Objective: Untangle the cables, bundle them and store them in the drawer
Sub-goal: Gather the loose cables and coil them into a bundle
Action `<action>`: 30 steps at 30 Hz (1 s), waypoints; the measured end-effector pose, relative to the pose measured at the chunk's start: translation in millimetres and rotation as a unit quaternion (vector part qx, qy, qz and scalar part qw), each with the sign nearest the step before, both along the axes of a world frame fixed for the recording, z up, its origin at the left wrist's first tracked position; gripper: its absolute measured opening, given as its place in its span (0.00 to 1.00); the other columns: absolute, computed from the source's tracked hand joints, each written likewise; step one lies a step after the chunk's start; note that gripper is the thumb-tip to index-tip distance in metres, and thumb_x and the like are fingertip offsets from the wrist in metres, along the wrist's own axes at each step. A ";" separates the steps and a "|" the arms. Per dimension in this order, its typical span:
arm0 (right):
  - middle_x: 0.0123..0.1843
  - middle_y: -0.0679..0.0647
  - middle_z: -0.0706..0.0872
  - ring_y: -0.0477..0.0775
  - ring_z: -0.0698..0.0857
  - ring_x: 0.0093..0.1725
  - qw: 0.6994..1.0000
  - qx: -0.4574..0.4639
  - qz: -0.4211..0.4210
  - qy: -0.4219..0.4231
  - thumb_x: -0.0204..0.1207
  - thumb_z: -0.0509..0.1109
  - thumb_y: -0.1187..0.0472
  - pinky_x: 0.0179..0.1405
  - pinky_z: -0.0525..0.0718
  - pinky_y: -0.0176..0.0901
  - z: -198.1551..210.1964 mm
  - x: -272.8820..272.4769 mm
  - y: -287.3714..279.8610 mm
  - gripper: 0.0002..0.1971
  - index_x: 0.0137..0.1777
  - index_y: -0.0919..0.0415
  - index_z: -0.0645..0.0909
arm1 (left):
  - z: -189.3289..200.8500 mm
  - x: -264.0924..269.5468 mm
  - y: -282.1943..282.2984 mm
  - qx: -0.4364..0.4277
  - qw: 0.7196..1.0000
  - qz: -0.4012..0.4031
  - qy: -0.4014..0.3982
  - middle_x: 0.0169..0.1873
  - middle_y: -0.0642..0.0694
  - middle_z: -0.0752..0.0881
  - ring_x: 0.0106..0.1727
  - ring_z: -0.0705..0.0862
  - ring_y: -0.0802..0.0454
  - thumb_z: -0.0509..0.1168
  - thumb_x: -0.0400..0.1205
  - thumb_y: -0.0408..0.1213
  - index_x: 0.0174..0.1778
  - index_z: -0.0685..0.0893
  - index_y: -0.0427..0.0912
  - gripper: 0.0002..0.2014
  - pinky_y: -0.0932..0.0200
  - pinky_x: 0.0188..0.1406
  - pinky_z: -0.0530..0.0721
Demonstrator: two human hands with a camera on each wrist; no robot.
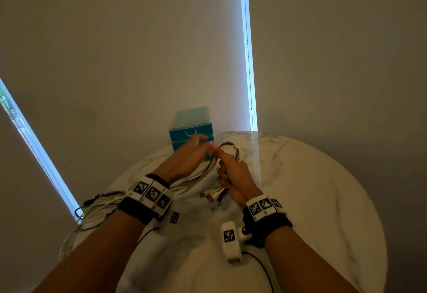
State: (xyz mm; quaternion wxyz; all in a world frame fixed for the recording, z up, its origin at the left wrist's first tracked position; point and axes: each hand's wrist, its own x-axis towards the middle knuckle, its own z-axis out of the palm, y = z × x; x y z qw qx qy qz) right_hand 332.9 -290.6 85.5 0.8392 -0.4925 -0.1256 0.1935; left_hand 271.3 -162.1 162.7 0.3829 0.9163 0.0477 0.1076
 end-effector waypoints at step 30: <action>0.29 0.48 0.71 0.45 0.64 0.26 0.981 -0.040 0.187 -0.031 0.78 0.84 0.54 0.23 0.62 0.38 17.7 -15.3 19.4 0.10 0.47 0.59 0.90 | 98.1 40.7 -28.4 0.620 0.762 -0.043 0.180 0.55 0.59 0.89 0.49 0.85 0.53 0.79 0.81 0.49 0.63 0.92 0.67 0.15 0.55 0.48 0.83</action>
